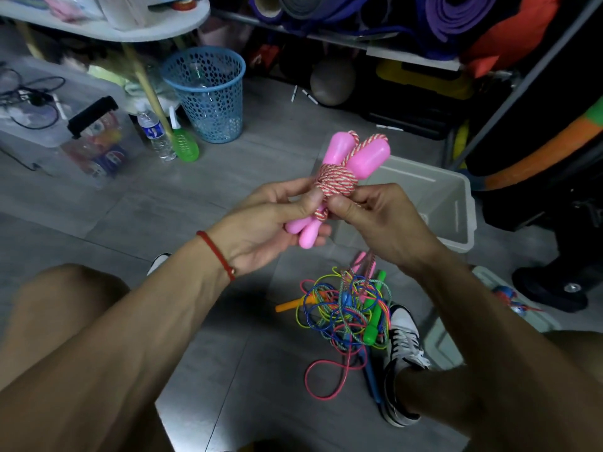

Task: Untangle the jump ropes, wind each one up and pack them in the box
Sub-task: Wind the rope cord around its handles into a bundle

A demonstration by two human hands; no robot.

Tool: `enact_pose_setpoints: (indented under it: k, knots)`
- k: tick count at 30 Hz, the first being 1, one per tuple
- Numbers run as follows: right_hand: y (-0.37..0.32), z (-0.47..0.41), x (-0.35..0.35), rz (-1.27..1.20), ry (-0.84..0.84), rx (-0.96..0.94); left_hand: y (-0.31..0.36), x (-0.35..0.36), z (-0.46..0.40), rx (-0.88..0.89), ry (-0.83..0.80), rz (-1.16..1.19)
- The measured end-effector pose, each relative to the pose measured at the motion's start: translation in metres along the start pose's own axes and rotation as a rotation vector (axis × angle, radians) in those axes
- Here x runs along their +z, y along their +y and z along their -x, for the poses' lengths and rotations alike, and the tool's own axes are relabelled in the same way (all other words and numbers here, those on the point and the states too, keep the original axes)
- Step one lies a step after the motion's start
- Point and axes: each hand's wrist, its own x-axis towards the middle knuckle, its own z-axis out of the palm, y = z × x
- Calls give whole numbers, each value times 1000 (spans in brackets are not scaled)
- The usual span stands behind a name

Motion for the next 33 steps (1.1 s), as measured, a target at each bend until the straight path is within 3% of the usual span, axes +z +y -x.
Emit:
enact_pose_setpoints:
  k: [3,7,12,16,23,26,29,33]
  knots:
    - [11,-3,10,205,185,-3,-6,3,-6,29,153,44]
    - [4,-2,22,282,352,93,-15,3,-13,90,362,18]
    - [-5,1,25,339,318,175,-24,2,-21,226,532,-161]
    - [-13,6,34,321,303,203,-35,0,-24,372,563,-290]
    - [-11,4,41,106,393,207,-55,12,-22,527,711,-503]
    - [-4,-2,36,31,431,159,-64,17,-20,576,695,-574]
    - [1,-8,19,-72,342,113,-53,18,-12,614,648,-634]
    - [-5,-7,2,-112,141,13,-24,9,-4,523,505,-148]
